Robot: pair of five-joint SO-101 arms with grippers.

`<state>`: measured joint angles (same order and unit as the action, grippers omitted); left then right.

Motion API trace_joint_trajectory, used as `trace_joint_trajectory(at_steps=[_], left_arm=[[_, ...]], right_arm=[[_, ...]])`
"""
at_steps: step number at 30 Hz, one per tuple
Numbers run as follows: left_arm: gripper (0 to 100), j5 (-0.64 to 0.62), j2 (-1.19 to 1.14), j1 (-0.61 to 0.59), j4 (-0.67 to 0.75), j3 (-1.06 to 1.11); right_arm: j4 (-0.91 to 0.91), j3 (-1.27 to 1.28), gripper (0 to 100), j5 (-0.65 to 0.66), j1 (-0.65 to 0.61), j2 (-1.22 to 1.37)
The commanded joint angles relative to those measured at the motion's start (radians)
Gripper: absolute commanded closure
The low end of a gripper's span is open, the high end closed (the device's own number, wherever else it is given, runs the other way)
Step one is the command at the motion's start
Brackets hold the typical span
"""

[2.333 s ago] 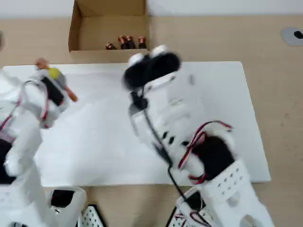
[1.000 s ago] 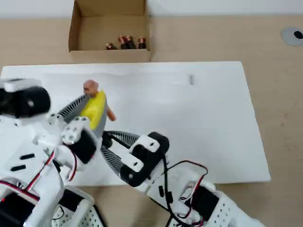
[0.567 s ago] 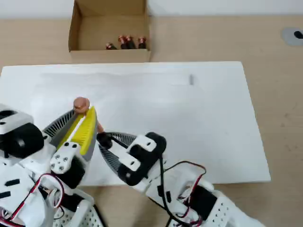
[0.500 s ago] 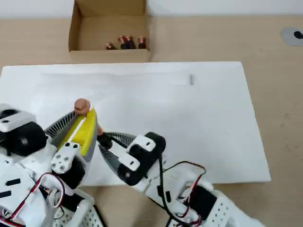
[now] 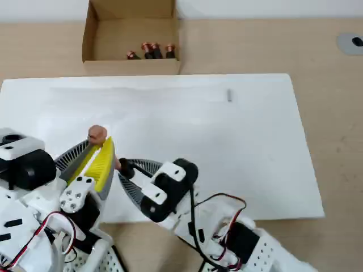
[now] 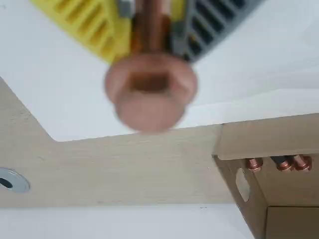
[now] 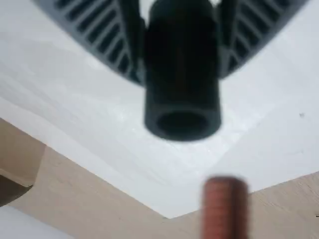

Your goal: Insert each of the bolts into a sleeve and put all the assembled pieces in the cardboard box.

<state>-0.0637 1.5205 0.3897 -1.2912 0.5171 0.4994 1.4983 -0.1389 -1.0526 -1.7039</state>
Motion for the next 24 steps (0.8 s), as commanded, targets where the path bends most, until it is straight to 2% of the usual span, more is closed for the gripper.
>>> trace_joint_trajectory(at_steps=[1,5,20,24], left_arm=[[100,0.008,0.002,0.043,-0.005,-0.041],[100,0.008,0.002,0.089,0.0,-0.006],[100,0.015,0.002,0.084,-0.003,0.005],[100,0.048,0.004,0.083,-0.005,0.018]], right_arm=[[-0.029,-0.007,98.7,0.006,-0.013,-0.019],[-0.029,-0.008,98.7,0.006,-0.013,-0.019],[-0.029,-0.013,98.7,0.008,-0.012,-0.027],[-0.031,-0.036,98.7,0.008,0.022,-0.027]])
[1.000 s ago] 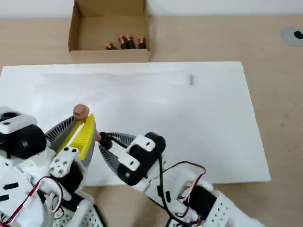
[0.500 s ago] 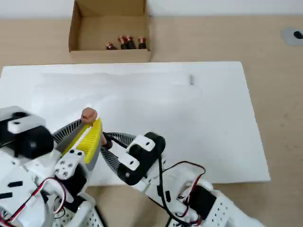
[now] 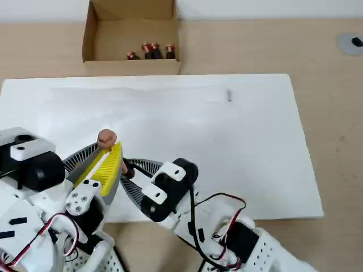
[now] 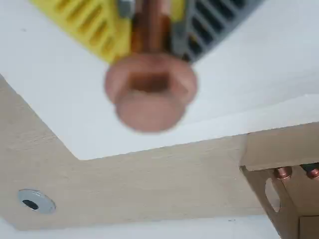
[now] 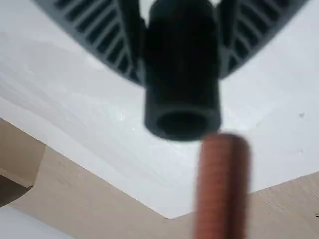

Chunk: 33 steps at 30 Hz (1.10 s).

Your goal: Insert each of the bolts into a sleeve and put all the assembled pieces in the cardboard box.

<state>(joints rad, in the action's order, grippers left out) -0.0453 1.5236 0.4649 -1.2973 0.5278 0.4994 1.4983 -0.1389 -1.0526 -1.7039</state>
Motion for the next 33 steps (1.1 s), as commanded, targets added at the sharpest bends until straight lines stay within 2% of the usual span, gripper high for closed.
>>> trace_joint_trajectory(at_steps=[1,14,21,33], left_arm=[[100,0.041,0.001,0.008,0.003,0.014],[100,0.048,0.001,0.003,0.037,0.055],[99,0.048,0.001,-0.13,0.13,0.057],[99,0.02,0.002,-0.127,0.129,0.107]], right_arm=[[-0.031,-0.038,98.7,0.008,0.031,-0.027],[-0.031,-0.045,98.7,0.005,0.038,-0.027],[-0.031,-0.05,98.7,0.005,0.038,-0.027],[-0.031,-0.05,98.7,0.006,0.039,-0.027]])
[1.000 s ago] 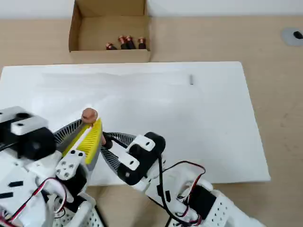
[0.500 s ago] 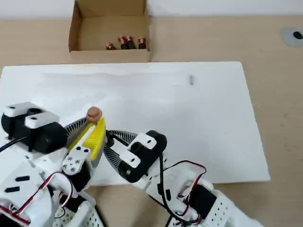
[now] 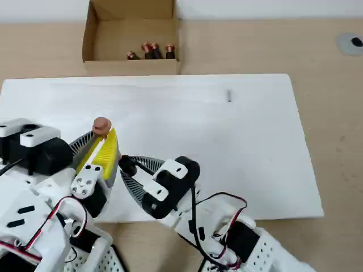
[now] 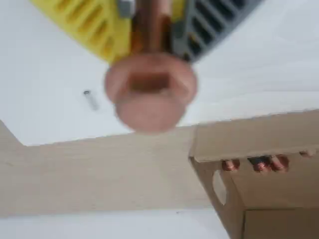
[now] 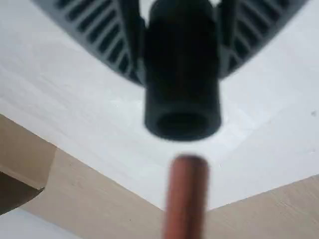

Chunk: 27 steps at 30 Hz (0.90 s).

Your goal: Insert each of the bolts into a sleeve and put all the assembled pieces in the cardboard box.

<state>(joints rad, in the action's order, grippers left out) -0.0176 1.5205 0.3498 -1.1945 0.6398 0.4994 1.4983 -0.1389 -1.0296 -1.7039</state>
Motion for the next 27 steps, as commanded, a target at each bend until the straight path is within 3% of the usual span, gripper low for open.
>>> trace_joint_trajectory(at_steps=[1,21,27], left_arm=[[99,-0.009,0.005,-0.012,0.026,-0.003],[99,-0.103,0.004,-0.009,0.032,0.048],[99,-0.109,0.004,0.078,0.026,0.043]], right_arm=[[-0.031,-0.05,98.7,0.006,0.016,-0.027],[-0.031,-0.076,98.7,0.006,0.016,-0.021],[-0.031,-0.062,98.7,0.006,0.019,-0.019]])
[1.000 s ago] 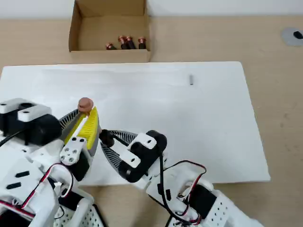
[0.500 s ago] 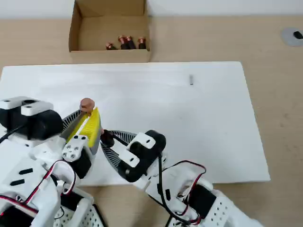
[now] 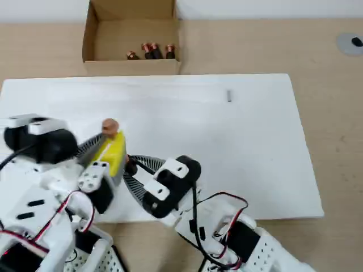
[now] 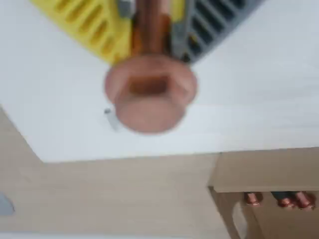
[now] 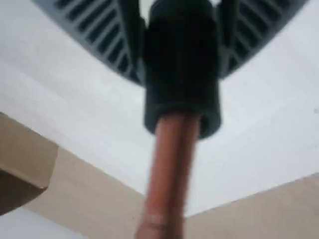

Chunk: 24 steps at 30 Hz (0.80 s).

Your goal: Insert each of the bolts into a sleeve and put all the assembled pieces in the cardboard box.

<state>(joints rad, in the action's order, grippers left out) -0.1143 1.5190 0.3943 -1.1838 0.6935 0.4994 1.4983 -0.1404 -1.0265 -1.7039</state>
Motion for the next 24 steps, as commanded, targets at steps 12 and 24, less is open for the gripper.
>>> trace_joint_trajectory(at_steps=[12,24], left_arm=[[99,0.048,0.005,0.041,-0.026,-0.02],[96,0.052,0.005,0.043,-0.069,-0.044]], right_arm=[[-0.031,-0.053,98.7,0.008,0.085,-0.019],[-0.031,-0.058,98.8,0.008,0.113,-0.019]])
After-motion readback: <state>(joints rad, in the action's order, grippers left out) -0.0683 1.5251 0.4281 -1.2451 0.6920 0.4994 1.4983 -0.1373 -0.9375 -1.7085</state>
